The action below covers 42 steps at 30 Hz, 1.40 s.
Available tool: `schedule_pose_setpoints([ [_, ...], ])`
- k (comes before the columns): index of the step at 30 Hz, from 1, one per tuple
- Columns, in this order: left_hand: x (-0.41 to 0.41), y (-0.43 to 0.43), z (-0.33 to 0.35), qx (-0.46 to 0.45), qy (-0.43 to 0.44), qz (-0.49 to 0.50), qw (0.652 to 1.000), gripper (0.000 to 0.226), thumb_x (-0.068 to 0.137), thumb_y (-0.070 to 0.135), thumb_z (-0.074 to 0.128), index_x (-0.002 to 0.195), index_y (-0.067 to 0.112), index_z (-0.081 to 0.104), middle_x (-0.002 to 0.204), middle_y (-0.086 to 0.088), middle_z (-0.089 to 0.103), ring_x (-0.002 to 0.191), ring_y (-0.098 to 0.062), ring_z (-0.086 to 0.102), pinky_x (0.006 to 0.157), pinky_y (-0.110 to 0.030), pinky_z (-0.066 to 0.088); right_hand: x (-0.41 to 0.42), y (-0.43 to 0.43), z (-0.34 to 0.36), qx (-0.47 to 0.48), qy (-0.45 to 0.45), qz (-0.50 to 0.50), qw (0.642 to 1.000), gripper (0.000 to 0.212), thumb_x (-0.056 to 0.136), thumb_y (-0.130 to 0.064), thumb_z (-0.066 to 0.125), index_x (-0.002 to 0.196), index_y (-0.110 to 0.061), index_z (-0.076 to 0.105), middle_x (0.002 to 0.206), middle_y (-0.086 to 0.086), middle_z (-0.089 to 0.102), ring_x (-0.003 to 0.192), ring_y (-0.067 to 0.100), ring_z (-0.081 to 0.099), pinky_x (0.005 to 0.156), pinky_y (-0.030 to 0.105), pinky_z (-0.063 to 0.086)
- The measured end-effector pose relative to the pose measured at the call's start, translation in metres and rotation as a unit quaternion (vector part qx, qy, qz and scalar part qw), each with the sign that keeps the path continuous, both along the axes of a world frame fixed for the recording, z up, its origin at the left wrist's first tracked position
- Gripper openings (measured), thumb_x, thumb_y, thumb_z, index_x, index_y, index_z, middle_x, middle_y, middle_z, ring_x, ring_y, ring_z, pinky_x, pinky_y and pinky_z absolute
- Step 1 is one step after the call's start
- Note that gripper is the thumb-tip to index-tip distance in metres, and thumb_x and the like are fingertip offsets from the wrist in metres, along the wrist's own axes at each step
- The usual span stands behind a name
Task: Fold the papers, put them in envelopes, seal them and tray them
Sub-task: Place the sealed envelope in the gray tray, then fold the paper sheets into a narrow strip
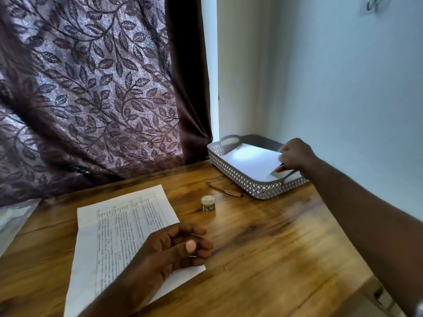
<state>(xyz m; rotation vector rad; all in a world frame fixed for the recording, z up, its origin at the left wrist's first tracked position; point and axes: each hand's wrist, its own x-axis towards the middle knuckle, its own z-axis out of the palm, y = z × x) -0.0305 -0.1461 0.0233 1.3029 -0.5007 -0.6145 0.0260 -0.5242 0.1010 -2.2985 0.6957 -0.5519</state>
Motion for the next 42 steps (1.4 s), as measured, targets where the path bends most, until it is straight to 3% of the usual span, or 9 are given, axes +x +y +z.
schedule_pose_setpoints([
  [5,0.001,-0.001,0.000,0.005,-0.004,-0.008,1.000,0.059,0.060,0.035,0.093,0.108,0.008,0.074,0.114,-0.031,0.068,0.106,-0.044,0.066,0.092,-0.045,0.057,0.011,0.013,-0.004,-0.083,0.070,0.007,0.994,0.040,0.088,0.007,0.056,0.055,-0.010,0.042,0.046,0.000,0.046,0.042,0.014,0.050,0.031,0.018,0.026],
  [10,0.003,-0.001,-0.001,0.001,-0.002,-0.019,1.000,0.054,0.062,0.031,0.091,0.108,0.007,0.074,0.114,-0.030,0.068,0.107,-0.044,0.066,0.092,-0.046,0.057,0.022,0.020,-0.007,-0.116,0.118,0.019,0.986,0.032,0.089,0.003,0.060,0.064,-0.010,0.046,0.070,0.011,0.058,0.067,0.027,0.064,0.062,0.028,0.055],
  [15,0.004,-0.001,-0.004,0.001,-0.007,-0.025,1.000,0.055,0.062,0.032,0.091,0.108,0.007,0.074,0.115,-0.031,0.067,0.107,-0.043,0.066,0.093,-0.045,0.056,0.023,0.031,-0.012,-0.197,0.121,0.001,0.973,0.013,0.095,-0.001,0.051,0.093,0.003,0.063,0.101,0.021,0.067,0.094,0.035,0.063,0.071,0.033,0.043],
  [18,0.005,-0.001,-0.004,0.003,-0.015,-0.031,0.999,0.057,0.062,0.035,0.092,0.109,0.008,0.074,0.115,-0.030,0.068,0.107,-0.041,0.067,0.092,-0.042,0.057,0.021,0.033,-0.012,-0.207,0.119,0.016,0.971,0.017,0.094,-0.001,0.048,0.097,0.002,0.064,0.103,0.022,0.067,0.089,0.034,0.060,0.070,0.034,0.041],
  [21,0.004,-0.001,-0.003,0.010,-0.030,-0.032,0.999,0.049,0.067,0.029,0.087,0.109,0.007,0.074,0.113,-0.028,0.069,0.106,-0.039,0.067,0.092,-0.041,0.057,0.015,0.040,-0.008,-0.184,0.056,0.044,0.980,0.017,0.086,0.001,0.050,0.078,-0.005,0.065,0.086,0.016,0.068,0.088,0.035,0.064,0.068,0.032,0.045],
  [25,0.002,0.000,-0.005,0.027,-0.075,-0.007,0.997,0.035,0.080,0.018,0.074,0.112,0.004,0.071,0.111,-0.024,0.071,0.107,-0.039,0.067,0.093,-0.044,0.056,-0.002,0.088,-0.010,-0.146,-0.118,0.109,0.976,0.020,0.093,-0.008,0.060,0.103,-0.011,0.077,0.107,0.004,0.076,0.101,0.020,0.068,0.080,0.020,0.041],
  [30,-0.003,0.012,0.000,-0.009,-0.189,0.068,0.980,0.022,0.090,0.022,0.069,0.099,0.003,0.075,0.096,-0.022,0.074,0.089,-0.039,0.071,0.078,-0.041,0.060,-0.026,0.190,-0.042,-0.133,-0.256,0.254,0.923,0.013,0.091,-0.012,0.063,0.100,-0.013,0.073,0.100,0.002,0.074,0.090,0.014,0.064,0.079,0.027,0.047],
  [35,0.021,0.044,0.012,0.001,-0.299,0.246,0.922,0.024,0.096,0.021,0.063,0.082,0.004,0.073,0.074,-0.015,0.073,0.063,-0.035,0.068,0.057,-0.036,0.054,-0.017,0.252,-0.079,-0.168,-0.084,0.381,0.905,0.027,0.098,-0.021,0.060,0.124,-0.024,0.064,0.129,-0.004,0.065,0.116,0.012,0.059,0.098,0.027,0.047],
  [42,0.074,0.100,0.005,0.208,-0.307,0.505,0.779,0.021,0.098,0.024,0.060,0.081,0.019,0.072,0.073,0.006,0.072,0.068,-0.013,0.068,0.071,-0.039,0.058,0.004,0.259,-0.089,-0.244,0.051,0.442,0.862,0.050,0.102,-0.046,0.049,0.147,-0.027,0.047,0.158,-0.004,0.040,0.144,0.018,0.038,0.118,0.039,0.034],
])
